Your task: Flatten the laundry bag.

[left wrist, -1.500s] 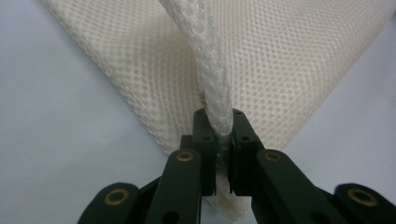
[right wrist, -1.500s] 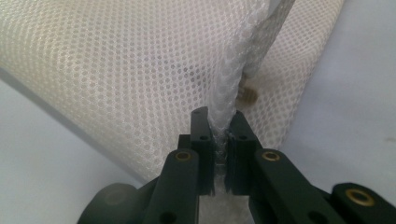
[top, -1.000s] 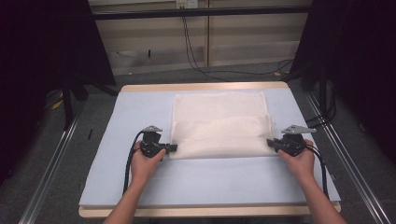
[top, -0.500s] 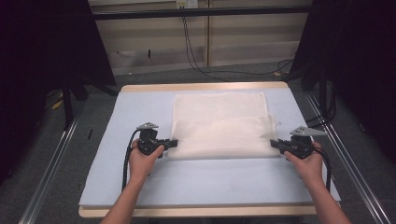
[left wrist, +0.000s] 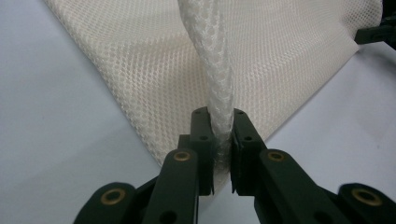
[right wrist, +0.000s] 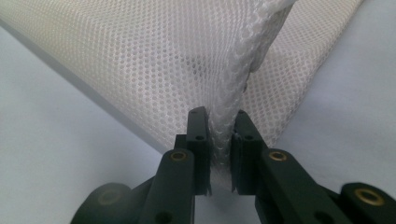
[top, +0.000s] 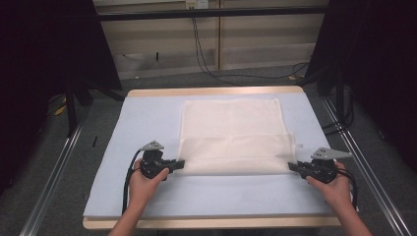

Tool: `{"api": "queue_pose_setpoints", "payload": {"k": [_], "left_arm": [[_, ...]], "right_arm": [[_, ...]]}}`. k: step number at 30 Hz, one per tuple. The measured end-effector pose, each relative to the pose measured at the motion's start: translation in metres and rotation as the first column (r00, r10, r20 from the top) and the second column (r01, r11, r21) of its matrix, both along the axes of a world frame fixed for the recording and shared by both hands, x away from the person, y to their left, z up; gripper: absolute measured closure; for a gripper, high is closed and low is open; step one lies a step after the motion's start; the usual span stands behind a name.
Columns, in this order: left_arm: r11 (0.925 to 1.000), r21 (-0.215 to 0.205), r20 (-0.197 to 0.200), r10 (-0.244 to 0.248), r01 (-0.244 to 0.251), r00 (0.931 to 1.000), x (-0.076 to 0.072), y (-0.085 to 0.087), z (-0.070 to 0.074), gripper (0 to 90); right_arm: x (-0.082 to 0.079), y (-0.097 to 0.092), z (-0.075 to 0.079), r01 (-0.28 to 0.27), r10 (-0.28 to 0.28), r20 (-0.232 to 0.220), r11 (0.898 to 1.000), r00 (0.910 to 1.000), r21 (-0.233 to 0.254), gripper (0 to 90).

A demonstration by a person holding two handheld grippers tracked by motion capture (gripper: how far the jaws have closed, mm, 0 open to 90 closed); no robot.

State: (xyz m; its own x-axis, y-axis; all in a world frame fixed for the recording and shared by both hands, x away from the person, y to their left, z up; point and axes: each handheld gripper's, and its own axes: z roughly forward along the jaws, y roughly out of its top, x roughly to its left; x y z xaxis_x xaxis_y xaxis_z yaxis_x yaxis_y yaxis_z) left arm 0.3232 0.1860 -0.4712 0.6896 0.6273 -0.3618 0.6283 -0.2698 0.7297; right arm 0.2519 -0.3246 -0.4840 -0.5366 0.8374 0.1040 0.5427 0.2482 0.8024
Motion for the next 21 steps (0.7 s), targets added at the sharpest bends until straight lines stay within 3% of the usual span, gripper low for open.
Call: {"api": "queue_pose_setpoints", "payload": {"k": [6,9,12,13,19,21], "left_arm": [[0.9998,-0.017,-0.004,0.005,-0.006,1.0000,-0.005,0.002,0.000,81.5],[0.9999,-0.016,-0.005,0.000,0.000,1.0000,-0.006,0.002,0.001,81.0],[0.9999,-0.010,-0.003,-0.001,0.001,1.0000,-0.005,0.003,0.001,80.7],[0.9999,-0.012,0.000,-0.004,0.004,1.0000,-0.005,0.003,0.001,80.6],[0.9999,-0.015,-0.001,-0.004,0.004,1.0000,-0.004,0.004,0.002,80.6],[0.9999,-0.016,0.000,0.004,-0.004,1.0000,-0.004,0.004,0.002,80.7]], "right_arm": [[-0.007,-0.004,0.002,-0.008,0.009,-0.018,1.000,0.9998,0.030,74.0],[-0.010,-0.008,0.004,-0.019,0.019,-0.017,1.000,0.9997,0.006,70.6],[-0.011,-0.012,0.004,-0.037,0.038,-0.028,0.999,0.9989,0.021,70.1],[-0.011,-0.014,0.003,-0.040,0.040,-0.032,0.999,0.9987,0.002,69.7],[-0.014,-0.024,0.005,-0.022,0.021,-0.041,1.000,0.9989,-0.023,72.7],[-0.014,-0.026,0.007,0.006,-0.006,-0.032,1.000,0.9995,-0.012,80.9]]}}
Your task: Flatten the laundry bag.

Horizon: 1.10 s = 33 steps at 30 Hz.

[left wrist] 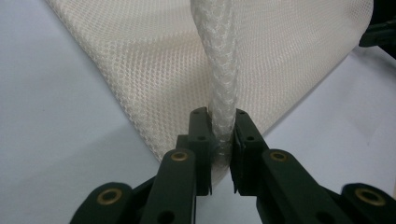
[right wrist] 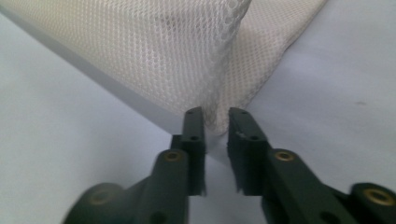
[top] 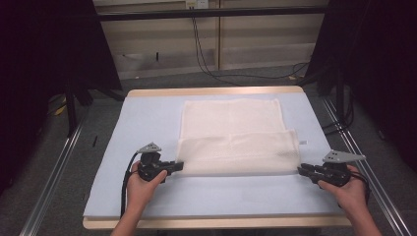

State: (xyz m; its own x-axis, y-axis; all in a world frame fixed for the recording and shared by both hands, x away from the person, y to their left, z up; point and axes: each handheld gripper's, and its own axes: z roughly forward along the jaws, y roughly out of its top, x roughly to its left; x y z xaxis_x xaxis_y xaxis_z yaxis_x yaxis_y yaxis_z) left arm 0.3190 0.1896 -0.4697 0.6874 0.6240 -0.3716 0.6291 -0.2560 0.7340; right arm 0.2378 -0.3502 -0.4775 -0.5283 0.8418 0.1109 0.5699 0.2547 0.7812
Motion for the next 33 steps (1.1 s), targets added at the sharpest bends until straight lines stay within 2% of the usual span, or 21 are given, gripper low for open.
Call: {"api": "queue_pose_setpoints", "payload": {"k": [3,5,7,10,12,15,16,19,24,26,28,33], "left_arm": [[1.0000,0.007,0.000,-0.001,0.001,1.0000,0.000,0.000,0.001,80.8],[0.9999,0.011,0.004,-0.001,0.001,1.0000,0.001,-0.001,0.001,81.1],[0.9998,0.018,0.006,0.000,0.000,1.0000,0.000,-0.001,0.001,81.2],[0.9998,0.020,0.005,-0.008,0.008,1.0000,0.000,-0.001,0.001,81.4],[0.9998,0.018,0.003,-0.005,0.005,1.0000,0.000,-0.001,0.000,81.5],[0.9998,0.019,0.002,-0.007,0.007,1.0000,0.001,-0.001,0.000,81.6],[0.9998,0.017,0.001,-0.006,0.006,1.0000,0.000,-0.001,0.000,81.6],[0.9996,0.027,0.016,-0.013,0.013,0.9998,-0.003,-0.001,0.002,81.4],[0.9994,0.031,0.008,-0.015,0.015,0.9998,-0.006,-0.002,0.002,79.9],[0.9994,0.029,0.002,-0.017,0.017,0.9999,-0.010,0.000,0.002,78.8],[0.9991,0.034,-0.007,-0.027,0.027,0.9996,-0.014,0.002,0.002,76.8],[0.9992,0.028,-0.016,-0.029,0.030,0.9995,-0.025,0.007,0.003,70.3]], "right_arm": [[0.004,-0.002,0.003,0.048,-0.048,0.022,0.999,0.9986,0.023,89.1],[0.011,-0.002,0.004,0.072,-0.073,0.030,0.997,0.9969,0.008,90.0],[0.017,-0.002,0.003,0.102,-0.103,0.027,0.994,0.9943,0.025,90.0],[0.023,-0.002,0.003,0.132,-0.133,0.033,0.991,0.9906,0.015,90.0],[0.025,-0.003,0.004,0.150,-0.152,0.044,0.988,0.9874,0.048,89.9],[0.029,-0.004,0.002,0.102,-0.109,0.046,0.985,0.9930,0.143,90.0],[0.030,-0.002,0.002,0.083,-0.090,0.042,0.986,0.9950,0.145,90.0],[0.028,0.000,-0.002,0.028,-0.029,0.008,0.990,0.9995,0.137,90.0],[0.017,-0.003,-0.007,-0.042,0.045,-0.031,0.993,0.9985,0.111,90.0],[0.013,-0.004,-0.007,-0.058,0.060,-0.020,0.992,0.9980,0.112,90.0],[0.012,-0.003,-0.007,-0.081,0.083,-0.026,0.994,0.9962,0.071,90.0],[0.011,0.000,-0.008,-0.091,0.092,-0.037,0.995,0.9950,0.043,90.0]]}}
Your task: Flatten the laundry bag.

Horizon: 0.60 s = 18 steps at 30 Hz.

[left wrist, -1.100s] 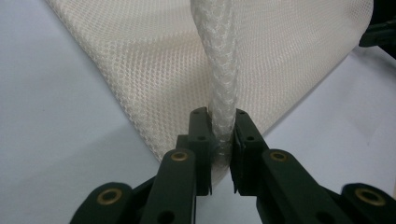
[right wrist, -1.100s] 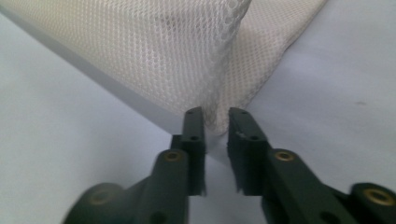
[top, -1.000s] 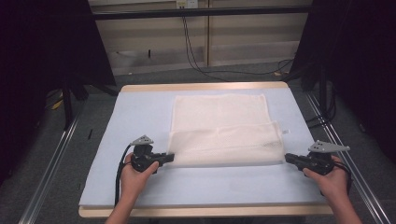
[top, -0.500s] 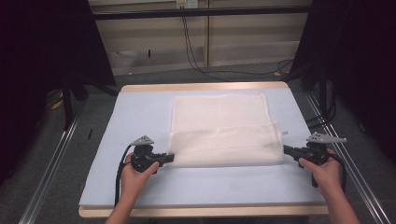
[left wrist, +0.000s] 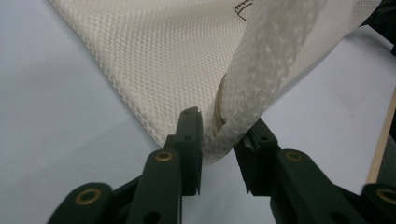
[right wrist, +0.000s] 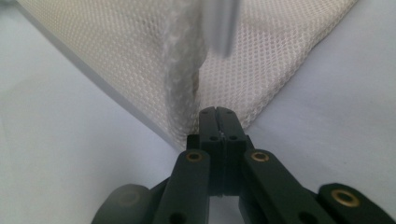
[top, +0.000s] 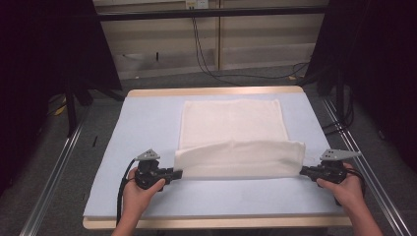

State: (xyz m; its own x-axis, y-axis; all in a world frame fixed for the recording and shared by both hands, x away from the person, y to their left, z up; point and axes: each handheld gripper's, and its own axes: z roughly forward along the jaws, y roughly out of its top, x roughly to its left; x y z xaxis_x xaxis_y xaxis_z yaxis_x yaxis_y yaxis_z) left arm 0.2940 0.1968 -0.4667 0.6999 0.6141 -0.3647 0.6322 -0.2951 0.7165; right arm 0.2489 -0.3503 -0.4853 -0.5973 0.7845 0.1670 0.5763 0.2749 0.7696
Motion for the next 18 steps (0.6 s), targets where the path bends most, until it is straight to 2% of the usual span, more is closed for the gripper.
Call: {"api": "queue_pose_setpoints", "payload": {"k": [2,5,9,12,14,15,17,18], "left_arm": [[1.0000,-0.002,-0.001,0.000,0.000,1.0000,-0.003,0.003,0.001,66.1],[0.9995,0.030,-0.005,0.011,-0.011,0.9999,-0.008,0.010,0.002,58.7],[0.9997,0.015,-0.022,0.019,-0.019,0.9996,-0.011,0.019,0.003,53.1],[0.9995,0.018,-0.015,0.028,-0.028,0.9995,-0.010,0.024,0.006,52.6],[0.9992,0.002,-0.016,0.039,-0.039,0.9991,-0.009,0.028,0.007,52.7],[0.9992,0.010,-0.015,0.040,-0.040,0.9991,-0.009,0.031,0.008,53.9],[0.9982,-0.001,-0.020,0.059,-0.059,0.9980,-0.008,0.036,0.010,56.8],[0.9985,0.003,-0.024,0.055,-0.055,0.9982,-0.008,0.040,0.011,61.0]], "right_arm": [[-0.001,0.000,0.001,0.001,-0.001,0.002,1.000,1.0000,-0.009,90.0],[-0.003,0.000,0.000,0.012,-0.012,-0.004,1.000,0.9999,-0.011,90.0],[-0.004,0.001,0.000,0.011,-0.011,-0.004,1.000,0.9999,-0.023,90.0],[-0.005,0.001,0.001,0.003,-0.003,-0.009,1.000,1.0000,-0.028,90.0],[-0.007,-0.001,0.001,0.006,-0.007,-0.011,1.000,0.9999,-0.026,90.0],[-0.008,-0.001,0.001,0.007,-0.007,-0.017,1.000,0.9998,-0.027,90.0],[-0.009,-0.002,0.000,0.006,-0.006,-0.014,0.999,0.9999,-0.034,90.0],[-0.010,-0.002,0.001,0.009,-0.010,-0.016,0.999,0.9998,-0.032,90.0]]}}
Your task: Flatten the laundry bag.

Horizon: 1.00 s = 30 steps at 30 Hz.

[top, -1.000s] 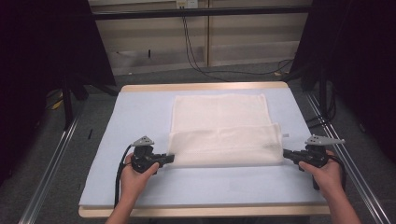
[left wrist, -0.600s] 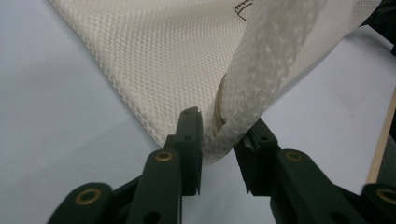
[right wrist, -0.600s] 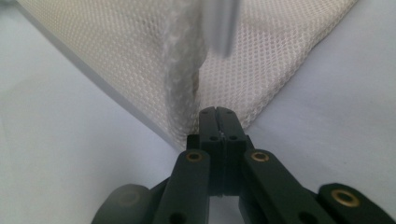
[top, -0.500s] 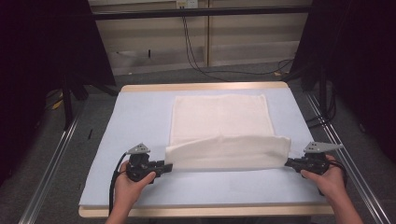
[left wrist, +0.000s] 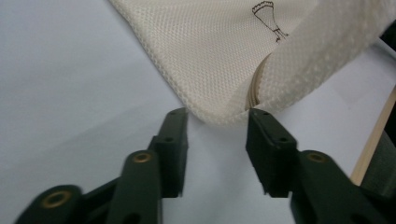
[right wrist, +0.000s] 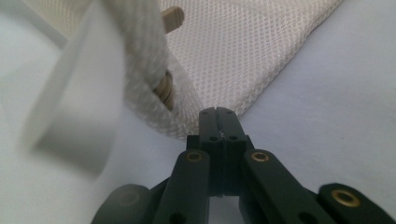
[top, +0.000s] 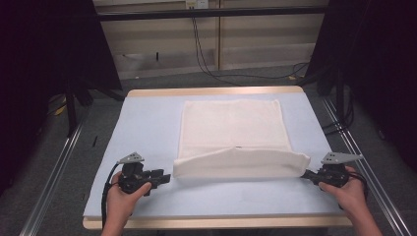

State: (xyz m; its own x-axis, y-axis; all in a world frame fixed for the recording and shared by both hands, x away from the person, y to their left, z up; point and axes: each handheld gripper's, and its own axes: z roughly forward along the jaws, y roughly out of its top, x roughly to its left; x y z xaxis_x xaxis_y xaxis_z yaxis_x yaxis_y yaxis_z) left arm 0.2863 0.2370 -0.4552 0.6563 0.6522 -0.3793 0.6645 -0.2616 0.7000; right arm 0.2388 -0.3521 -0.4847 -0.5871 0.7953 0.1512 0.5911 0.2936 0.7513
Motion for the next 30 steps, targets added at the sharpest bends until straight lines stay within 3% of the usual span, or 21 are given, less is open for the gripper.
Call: {"api": "queue_pose_setpoints", "payload": {"k": [4,11,13,16,19,23,25,28,30], "left_arm": [[0.9993,-0.015,0.010,0.035,-0.035,0.9993,0.001,0.007,0.003,65.0],[0.9992,-0.016,-0.012,0.036,-0.037,0.9993,0.009,-0.011,-0.005,61.0],[0.9993,0.005,-0.017,0.036,-0.036,0.9992,0.012,-0.019,-0.007,57.9],[0.9993,0.032,-0.027,0.020,-0.019,0.9994,0.014,-0.029,-0.011,55.1],[0.9968,0.075,-0.007,0.030,-0.029,0.9995,0.017,-0.036,-0.013,52.4],[0.9947,0.091,-0.004,0.049,-0.048,0.9988,0.026,-0.042,-0.016,51.7],[0.9952,0.089,-0.021,0.043,-0.041,0.9988,0.030,-0.044,-0.018,52.3],[0.9950,0.099,-0.069,0.017,-0.010,0.9974,0.032,-0.053,-0.021,58.5],[0.9904,0.138,-0.047,0.023,-0.016,0.9986,0.031,-0.058,-0.020,62.7]], "right_arm": [[-0.001,0.001,0.002,0.006,-0.006,0.006,1.000,1.0000,0.001,89.2],[-0.003,0.005,0.011,0.073,-0.075,0.042,0.997,0.9963,0.036,79.7],[-0.003,0.009,0.011,0.061,-0.063,0.033,0.997,0.9975,0.041,76.4],[-0.004,0.016,0.009,0.071,-0.071,0.028,0.997,0.9970,0.007,70.1],[-0.007,0.019,0.009,0.105,-0.105,0.032,0.994,0.9939,0.011,65.4],[-0.010,0.025,0.010,0.132,-0.132,0.028,0.991,0.9909,-0.004,63.3],[-0.009,0.026,0.010,0.154,-0.154,0.022,0.988,0.9879,-0.003,63.1],[-0.007,0.027,0.006,0.169,-0.169,-0.032,0.986,0.9850,-0.014,65.1],[-0.007,0.031,0.003,0.160,-0.161,-0.038,0.986,0.9862,-0.040,67.5]]}}
